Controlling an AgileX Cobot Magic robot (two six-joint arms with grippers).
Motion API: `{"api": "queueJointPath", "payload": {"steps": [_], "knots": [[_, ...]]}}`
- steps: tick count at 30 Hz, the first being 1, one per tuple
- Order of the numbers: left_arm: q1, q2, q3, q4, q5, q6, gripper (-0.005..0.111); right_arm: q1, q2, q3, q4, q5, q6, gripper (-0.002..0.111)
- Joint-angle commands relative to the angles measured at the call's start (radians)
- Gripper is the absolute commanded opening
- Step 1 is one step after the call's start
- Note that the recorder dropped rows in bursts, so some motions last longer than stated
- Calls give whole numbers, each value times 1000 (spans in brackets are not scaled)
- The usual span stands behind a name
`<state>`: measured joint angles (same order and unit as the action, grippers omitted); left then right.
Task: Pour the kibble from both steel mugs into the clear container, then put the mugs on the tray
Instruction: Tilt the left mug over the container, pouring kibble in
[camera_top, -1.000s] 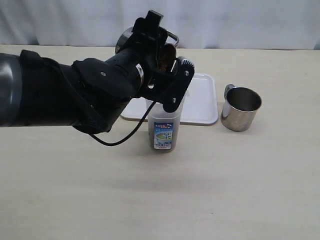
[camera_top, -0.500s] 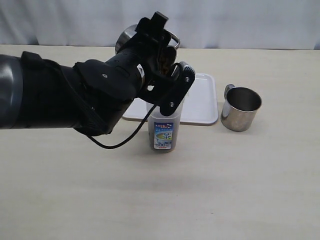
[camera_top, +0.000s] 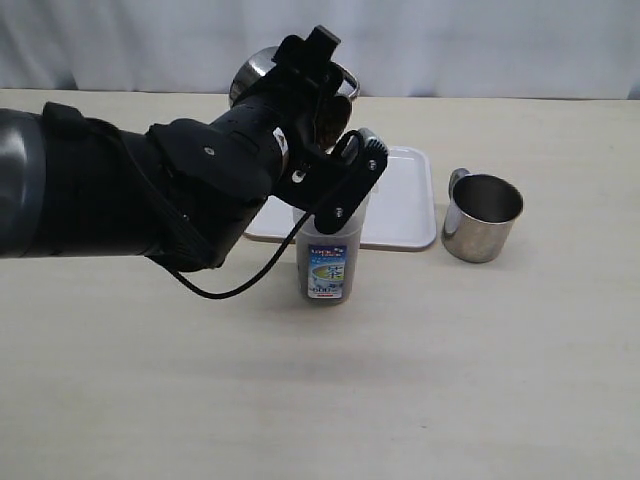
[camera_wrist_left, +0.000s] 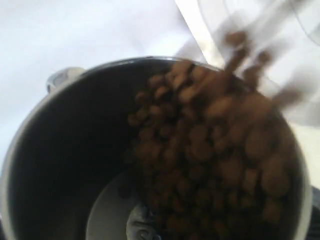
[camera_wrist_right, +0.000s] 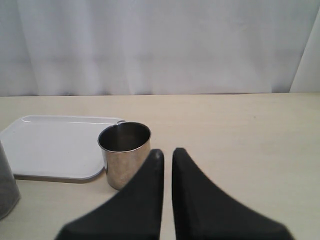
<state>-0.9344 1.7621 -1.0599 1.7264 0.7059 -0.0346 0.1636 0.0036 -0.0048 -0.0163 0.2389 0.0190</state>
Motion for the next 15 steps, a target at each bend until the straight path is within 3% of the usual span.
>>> {"api": "queueJointPath", "payload": {"steps": [1, 15], "knots": [[-9, -6, -24, 18, 18, 8, 0, 3, -4, 5, 2, -2, -8, 5], [-9, -6, -57, 18, -12, 97, 0, 3, -4, 5, 2, -2, -8, 5]]}}
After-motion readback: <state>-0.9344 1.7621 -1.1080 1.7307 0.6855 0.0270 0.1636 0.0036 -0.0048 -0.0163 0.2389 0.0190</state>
